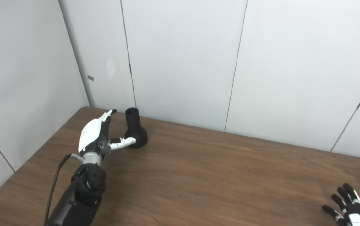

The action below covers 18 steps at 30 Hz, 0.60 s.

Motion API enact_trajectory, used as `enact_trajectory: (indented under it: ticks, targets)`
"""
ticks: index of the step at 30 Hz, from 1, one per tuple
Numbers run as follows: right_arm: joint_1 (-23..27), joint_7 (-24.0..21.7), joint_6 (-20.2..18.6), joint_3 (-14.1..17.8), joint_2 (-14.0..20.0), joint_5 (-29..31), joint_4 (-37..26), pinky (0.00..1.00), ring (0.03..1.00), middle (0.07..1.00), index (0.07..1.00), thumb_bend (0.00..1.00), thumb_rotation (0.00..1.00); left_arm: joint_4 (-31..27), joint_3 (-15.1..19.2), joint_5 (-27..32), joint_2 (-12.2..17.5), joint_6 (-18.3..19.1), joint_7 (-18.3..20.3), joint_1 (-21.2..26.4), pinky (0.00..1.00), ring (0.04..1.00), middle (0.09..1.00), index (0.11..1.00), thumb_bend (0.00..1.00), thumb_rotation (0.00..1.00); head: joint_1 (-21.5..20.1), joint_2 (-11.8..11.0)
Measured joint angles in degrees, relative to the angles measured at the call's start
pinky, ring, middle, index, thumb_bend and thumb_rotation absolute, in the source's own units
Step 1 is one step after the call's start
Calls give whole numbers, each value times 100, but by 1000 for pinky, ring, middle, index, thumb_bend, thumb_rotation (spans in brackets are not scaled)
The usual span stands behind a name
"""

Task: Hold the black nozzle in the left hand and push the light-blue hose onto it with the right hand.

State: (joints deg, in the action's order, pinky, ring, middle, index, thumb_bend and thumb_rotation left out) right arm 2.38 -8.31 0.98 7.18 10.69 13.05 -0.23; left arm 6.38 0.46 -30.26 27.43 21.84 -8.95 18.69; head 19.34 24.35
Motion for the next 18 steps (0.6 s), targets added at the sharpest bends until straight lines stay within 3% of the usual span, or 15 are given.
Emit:
enact_trajectory:
  ticks: [4, 9, 18]
  targets:
    - [-3, -6, -69, 4, -13, 84, -40, 766, 927, 942, 952, 626, 743, 239, -183, -188, 59, 43, 72, 35, 1000, 1000, 960, 904, 965, 568, -18, 53]
    - [-19, -17, -180, 1, -53, 215, -125, 764, 919, 935, 944, 630, 753, 394, -293, -369, 59, 357, 243, 114, 1000, 1000, 973, 907, 986, 646, 0, 62]
    - [-31, -36, -281, -3, -49, 259, -192, 786, 921, 932, 945, 626, 759, 735, -218, -719, -18, 492, 458, 411, 1000, 1000, 969, 911, 968, 649, -9, 105]
